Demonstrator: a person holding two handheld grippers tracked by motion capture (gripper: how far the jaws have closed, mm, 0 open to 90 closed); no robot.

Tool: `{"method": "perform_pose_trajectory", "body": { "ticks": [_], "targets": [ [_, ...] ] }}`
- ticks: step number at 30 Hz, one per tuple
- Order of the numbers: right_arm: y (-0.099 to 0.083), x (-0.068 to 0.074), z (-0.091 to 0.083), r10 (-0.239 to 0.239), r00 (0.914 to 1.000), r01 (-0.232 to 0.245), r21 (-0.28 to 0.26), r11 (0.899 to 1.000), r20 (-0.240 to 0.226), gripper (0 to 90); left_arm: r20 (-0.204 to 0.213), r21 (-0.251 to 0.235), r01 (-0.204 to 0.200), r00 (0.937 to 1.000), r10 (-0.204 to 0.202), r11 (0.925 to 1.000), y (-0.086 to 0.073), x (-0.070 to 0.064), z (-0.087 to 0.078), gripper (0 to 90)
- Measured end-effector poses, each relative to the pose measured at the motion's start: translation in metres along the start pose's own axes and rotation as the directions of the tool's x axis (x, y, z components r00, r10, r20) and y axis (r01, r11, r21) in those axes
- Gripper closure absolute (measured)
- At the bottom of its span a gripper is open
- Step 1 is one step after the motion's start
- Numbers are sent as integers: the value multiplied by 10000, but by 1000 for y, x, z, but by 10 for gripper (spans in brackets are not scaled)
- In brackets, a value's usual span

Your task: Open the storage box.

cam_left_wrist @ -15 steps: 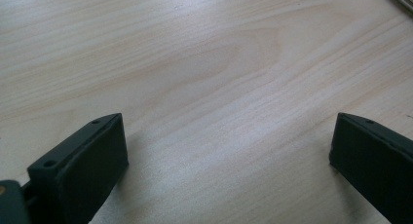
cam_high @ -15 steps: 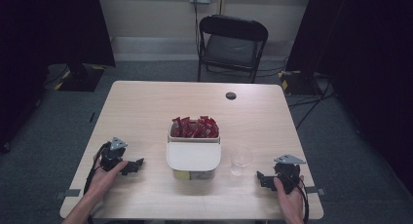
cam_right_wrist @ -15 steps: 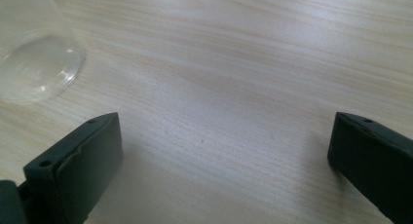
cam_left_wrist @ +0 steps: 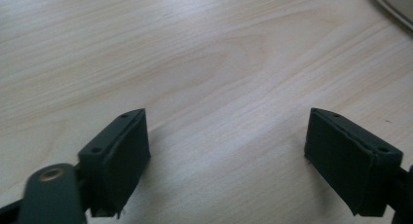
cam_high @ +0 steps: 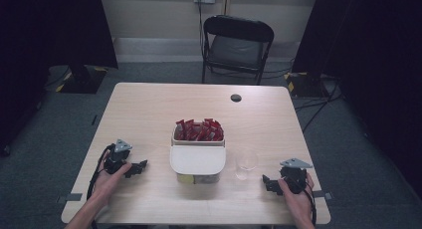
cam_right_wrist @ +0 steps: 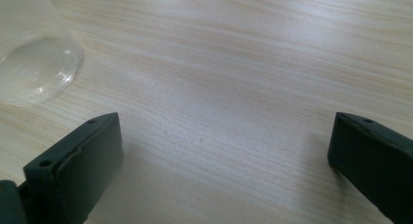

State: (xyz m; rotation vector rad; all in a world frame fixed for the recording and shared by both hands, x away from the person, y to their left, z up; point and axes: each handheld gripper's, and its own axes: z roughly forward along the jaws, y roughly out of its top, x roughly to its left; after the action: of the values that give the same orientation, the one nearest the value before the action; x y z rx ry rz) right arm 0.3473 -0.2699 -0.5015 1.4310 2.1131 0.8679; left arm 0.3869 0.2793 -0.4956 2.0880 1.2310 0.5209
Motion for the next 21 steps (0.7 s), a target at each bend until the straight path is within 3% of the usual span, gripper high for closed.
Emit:
{"method": "perform_pose_trajectory", "body": {
  "ticks": [6,11,13,15,21],
  "targets": [
    [0,0,0,2,10000,-2,-2,10000,0,0,543,-310,212,9983,-194,9993,1,-3,-4,160],
    [0,0,0,-6,10000,6,-3,10000,-4,0,910,-314,47,9958,-18,9995,1,-9,-9,162],
    [0,0,0,-4,10000,4,-5,10000,-2,0,1165,-566,-129,9930,194,9983,1,-11,-12,161],
    [0,0,0,0,10000,0,-1,10000,0,0,1262,-797,-60,9919,161,9968,2,-13,-15,161],
    [0,0,0,0,10000,0,-14,10000,19,0,1711,-901,-54,9850,208,9959,4,-18,-19,159]
  ]
}}
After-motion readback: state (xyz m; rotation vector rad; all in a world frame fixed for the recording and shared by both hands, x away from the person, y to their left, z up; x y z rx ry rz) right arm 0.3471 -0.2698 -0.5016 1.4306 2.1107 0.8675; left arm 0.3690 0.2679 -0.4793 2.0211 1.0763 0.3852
